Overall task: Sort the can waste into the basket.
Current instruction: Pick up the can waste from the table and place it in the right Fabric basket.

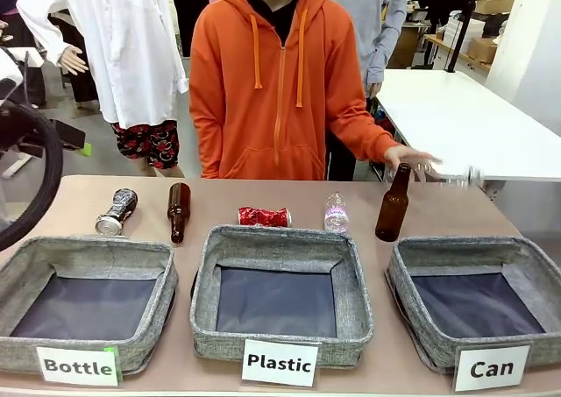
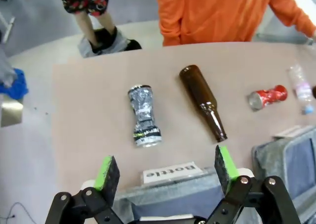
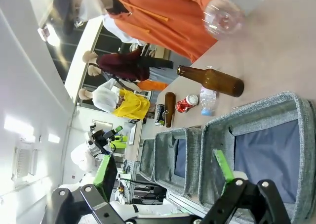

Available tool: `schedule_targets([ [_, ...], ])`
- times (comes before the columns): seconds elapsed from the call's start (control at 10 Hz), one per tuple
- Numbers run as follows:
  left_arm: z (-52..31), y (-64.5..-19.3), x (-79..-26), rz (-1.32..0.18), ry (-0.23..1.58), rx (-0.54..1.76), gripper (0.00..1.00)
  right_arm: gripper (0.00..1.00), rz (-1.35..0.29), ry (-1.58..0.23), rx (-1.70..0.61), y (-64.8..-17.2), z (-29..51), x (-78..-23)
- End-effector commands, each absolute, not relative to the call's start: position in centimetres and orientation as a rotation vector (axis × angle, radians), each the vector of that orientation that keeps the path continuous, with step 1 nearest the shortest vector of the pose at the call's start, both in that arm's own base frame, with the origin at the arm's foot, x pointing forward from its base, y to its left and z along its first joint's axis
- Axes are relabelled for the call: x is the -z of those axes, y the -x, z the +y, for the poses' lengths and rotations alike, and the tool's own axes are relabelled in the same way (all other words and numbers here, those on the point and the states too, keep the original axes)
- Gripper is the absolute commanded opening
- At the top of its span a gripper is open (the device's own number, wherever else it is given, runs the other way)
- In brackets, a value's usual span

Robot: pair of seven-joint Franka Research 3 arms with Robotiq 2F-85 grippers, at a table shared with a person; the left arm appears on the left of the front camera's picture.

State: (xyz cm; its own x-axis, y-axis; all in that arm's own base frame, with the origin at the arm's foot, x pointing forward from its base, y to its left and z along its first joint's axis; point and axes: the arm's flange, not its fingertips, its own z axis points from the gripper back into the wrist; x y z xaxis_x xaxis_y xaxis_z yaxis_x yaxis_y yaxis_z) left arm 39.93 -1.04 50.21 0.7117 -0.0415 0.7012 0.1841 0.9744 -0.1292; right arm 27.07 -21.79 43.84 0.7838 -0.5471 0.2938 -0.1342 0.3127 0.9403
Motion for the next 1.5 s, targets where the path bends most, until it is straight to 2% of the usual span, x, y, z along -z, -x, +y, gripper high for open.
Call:
schedule_targets([
  [0.0, 0.2, -38.5, -51.5, -0.735, 0.294, 0.128, 1.00, 1.00, -0.688, -1.251, 0.275, -27.4, -22.0, -43.9],
  [0.1, -1.0, -39.9, -50.2, -0.770, 0.196, 0.126, 1.00, 1.00, -0.688, -1.251, 0.275, -27.4, -22.0, -43.9],
  [0.2, -1.8, -40.5, -50.4, -0.706, 0.158, 0.209, 1.00, 1.00, -0.688, -1.251, 0.275, -27.4, -22.0, -43.9],
  [0.3, -1.9, -43.3, -50.7, -0.559, 0.134, 0.249, 1.00, 1.00, -0.688, -1.251, 0.275, -27.4, -22.0, -43.9],
  [0.6, -2.0, -51.1, -48.4, -0.267, 0.104, 0.197, 1.00, 1.00, -0.688, -1.251, 0.275, -27.4, -22.0, -43.9],
  [0.8, -2.3, -54.8, -45.5, -0.152, 0.112, 0.150, 1.00, 1.00, -0.688, -1.251, 0.275, -27.4, -22.0, -43.9],
  [1.1, -2.2, -58.9, -41.3, -0.110, 0.132, 0.066, 1.00, 1.00, -0.688, -1.251, 0.275, -27.4, -22.0, -43.9],
  [1.4, -2.3, -61.1, -37.5, -0.062, 0.149, 0.067, 1.00, 1.00, -0.688, -1.251, 0.275, -27.4, -22.0, -43.9],
])
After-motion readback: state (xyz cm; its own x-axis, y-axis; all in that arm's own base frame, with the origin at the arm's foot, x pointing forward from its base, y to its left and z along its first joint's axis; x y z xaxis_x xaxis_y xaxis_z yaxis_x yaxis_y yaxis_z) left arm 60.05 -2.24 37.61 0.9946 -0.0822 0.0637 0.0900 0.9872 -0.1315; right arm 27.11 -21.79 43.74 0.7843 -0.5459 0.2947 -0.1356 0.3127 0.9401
